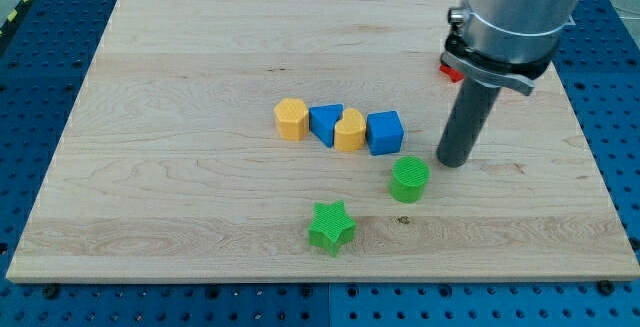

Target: Push the yellow hexagon and blue triangle towards center of the board

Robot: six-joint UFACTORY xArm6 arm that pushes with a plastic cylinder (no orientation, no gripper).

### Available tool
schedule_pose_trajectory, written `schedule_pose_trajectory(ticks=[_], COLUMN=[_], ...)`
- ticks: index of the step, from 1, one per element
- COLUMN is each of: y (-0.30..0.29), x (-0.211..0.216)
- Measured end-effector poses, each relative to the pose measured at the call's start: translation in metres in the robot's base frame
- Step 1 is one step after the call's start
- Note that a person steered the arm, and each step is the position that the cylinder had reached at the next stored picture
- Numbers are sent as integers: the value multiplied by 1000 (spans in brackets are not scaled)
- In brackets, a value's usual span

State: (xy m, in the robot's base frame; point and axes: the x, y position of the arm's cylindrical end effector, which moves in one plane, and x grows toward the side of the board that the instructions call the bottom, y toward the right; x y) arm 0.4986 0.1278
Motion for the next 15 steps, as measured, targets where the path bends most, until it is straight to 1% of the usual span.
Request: schedule_pose_trajectory(ticks=[1,2,3,4,5,6,8,9,10,11,14,15], y=[-30,-48,-55,-35,1,14,11,-19,-50,-71,-85,-93], x=[11,44,57,43,43,43,47,59,57,36,-2,-3])
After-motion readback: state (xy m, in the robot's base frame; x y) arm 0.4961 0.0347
